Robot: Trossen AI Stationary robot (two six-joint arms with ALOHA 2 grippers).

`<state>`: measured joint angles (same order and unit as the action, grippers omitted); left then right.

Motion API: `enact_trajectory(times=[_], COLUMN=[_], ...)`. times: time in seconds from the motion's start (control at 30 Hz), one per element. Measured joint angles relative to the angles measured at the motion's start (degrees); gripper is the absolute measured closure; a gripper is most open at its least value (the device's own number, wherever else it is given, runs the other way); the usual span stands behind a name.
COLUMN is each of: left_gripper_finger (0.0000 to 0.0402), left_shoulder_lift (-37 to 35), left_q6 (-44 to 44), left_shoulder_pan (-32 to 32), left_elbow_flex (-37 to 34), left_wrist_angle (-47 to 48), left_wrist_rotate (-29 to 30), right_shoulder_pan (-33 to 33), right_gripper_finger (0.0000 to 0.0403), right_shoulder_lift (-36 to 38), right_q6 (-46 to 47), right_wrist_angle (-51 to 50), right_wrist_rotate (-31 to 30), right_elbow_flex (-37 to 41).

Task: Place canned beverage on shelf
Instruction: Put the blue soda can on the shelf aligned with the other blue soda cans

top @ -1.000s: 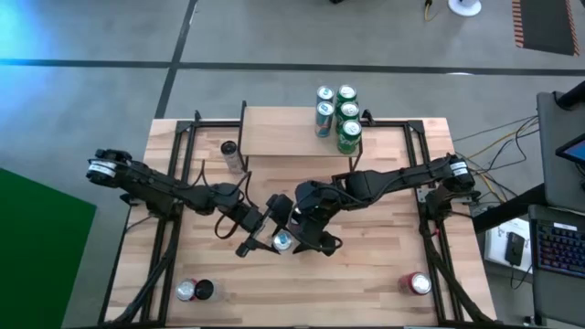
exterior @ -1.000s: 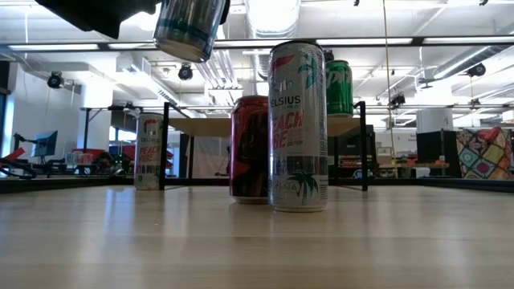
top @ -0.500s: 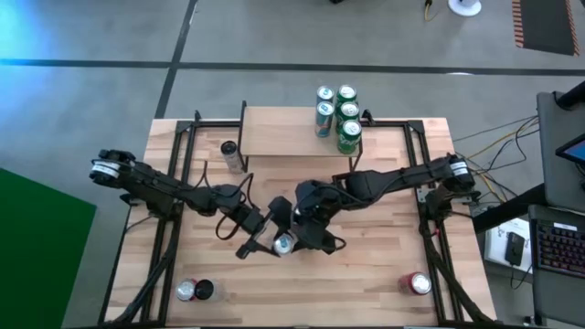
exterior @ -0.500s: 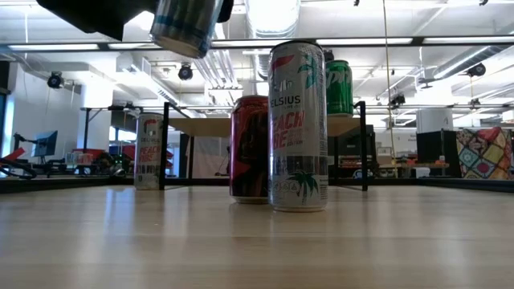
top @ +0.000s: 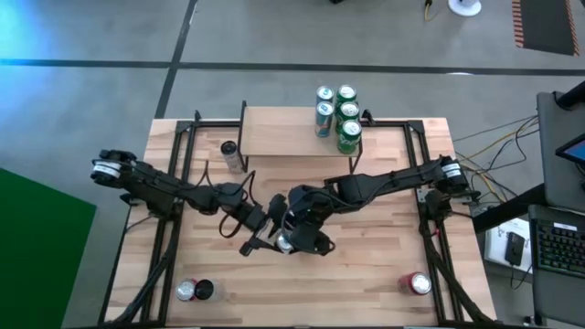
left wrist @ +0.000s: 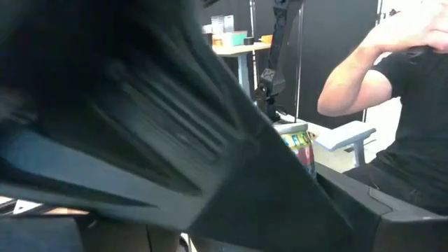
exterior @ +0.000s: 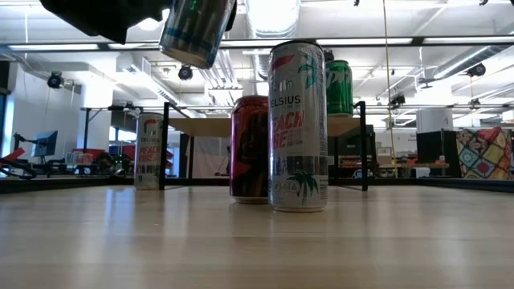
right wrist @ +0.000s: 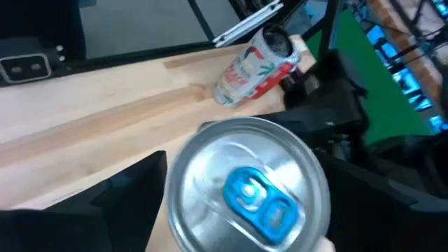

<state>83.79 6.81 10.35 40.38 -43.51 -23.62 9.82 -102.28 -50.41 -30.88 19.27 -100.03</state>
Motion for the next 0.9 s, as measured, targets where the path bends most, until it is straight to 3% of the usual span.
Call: enact_trajectory(times=[0.33, 0.57, 0.67, 0.8, 0.9], left_gripper_finger=[0.0160, 0.0156, 0.0144, 0.0123, 0.0108], left_shoulder_lift=[0.02, 0.02, 0.01, -0.16, -0.32], left_q6=[-0.24, -0.79, -0.39, 2.84, 3.66], left_shoulder_pan=[-0.02, -0.17, -0.03, 0.04, -0.02], left_elbow_flex=[0.13, 0.52, 0.61, 0.99, 1.03], left_wrist_angle=[0.37, 0.22, 0.22, 0.84, 1.39], left_wrist_rotate=[-1.43, -1.38, 2.63, 12.42, 18.99], right_shoulder_pan=[-0.11, -0.30, -0.33, -0.88, -1.36], right_gripper_finger=[0.0162, 0.0174, 0.0174, 0.0174, 0.0174], right_shoulder_lift=[0.96, 1.58, 2.11, 3.76, 5.38], right_q6=[-1.75, -0.59, 2.37, 9.20, 16.40], right_wrist_angle=[-2.89, -2.64, -3.04, -6.26, -8.67], right_wrist_rotate=[-1.81, -1.22, -1.70, -2.68, -6.94], right_elbow_flex=[0.00, 0.02, 0.04, -0.46, -0.63])
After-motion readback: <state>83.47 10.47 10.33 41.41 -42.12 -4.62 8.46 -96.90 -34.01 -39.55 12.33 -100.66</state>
